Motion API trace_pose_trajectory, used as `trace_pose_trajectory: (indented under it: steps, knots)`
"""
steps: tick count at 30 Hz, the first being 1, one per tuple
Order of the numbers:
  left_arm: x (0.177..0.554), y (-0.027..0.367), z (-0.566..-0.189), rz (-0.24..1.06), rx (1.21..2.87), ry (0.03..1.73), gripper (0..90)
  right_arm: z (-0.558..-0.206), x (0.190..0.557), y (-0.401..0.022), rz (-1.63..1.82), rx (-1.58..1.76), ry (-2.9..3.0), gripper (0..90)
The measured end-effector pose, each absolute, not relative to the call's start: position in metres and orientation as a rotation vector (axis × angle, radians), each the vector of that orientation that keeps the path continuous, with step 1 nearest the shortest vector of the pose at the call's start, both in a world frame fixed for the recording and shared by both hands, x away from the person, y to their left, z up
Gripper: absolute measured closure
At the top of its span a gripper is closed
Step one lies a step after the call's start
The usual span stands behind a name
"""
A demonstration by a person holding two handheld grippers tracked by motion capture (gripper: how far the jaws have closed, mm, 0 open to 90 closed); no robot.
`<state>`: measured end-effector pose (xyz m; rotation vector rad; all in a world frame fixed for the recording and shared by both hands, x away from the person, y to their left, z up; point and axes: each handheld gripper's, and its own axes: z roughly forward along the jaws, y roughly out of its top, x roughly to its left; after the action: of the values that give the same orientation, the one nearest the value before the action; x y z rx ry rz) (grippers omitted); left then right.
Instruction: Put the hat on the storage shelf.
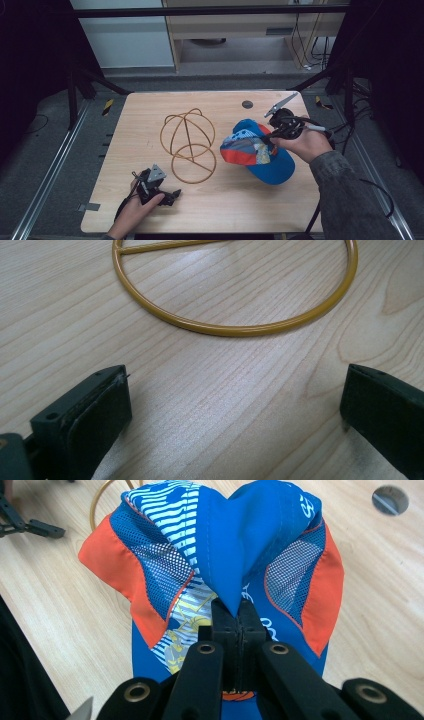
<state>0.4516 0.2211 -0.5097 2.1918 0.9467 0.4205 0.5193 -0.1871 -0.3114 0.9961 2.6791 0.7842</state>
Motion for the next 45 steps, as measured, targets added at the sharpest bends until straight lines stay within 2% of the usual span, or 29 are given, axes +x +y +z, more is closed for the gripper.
trace_pose_trajectory:
  steps: [12, 32, 45]
  knots:
    - [0.453, 0.221, -0.509, 0.417, 2.198, 0.946, 0.0, -0.289, 0.527, -0.18, 0.811, 0.962, 2.659, 90.0]
    - [0.453, 0.221, -0.509, 0.418, 2.197, 0.946, 0.0, -0.187, 0.52, -0.158, 0.905, 0.794, 2.524, 90.0]
    - [0.453, 0.22, -0.509, 0.417, 2.198, 0.948, 0.0, -0.166, 0.52, -0.133, 1.004, 0.711, 2.491, 90.0]
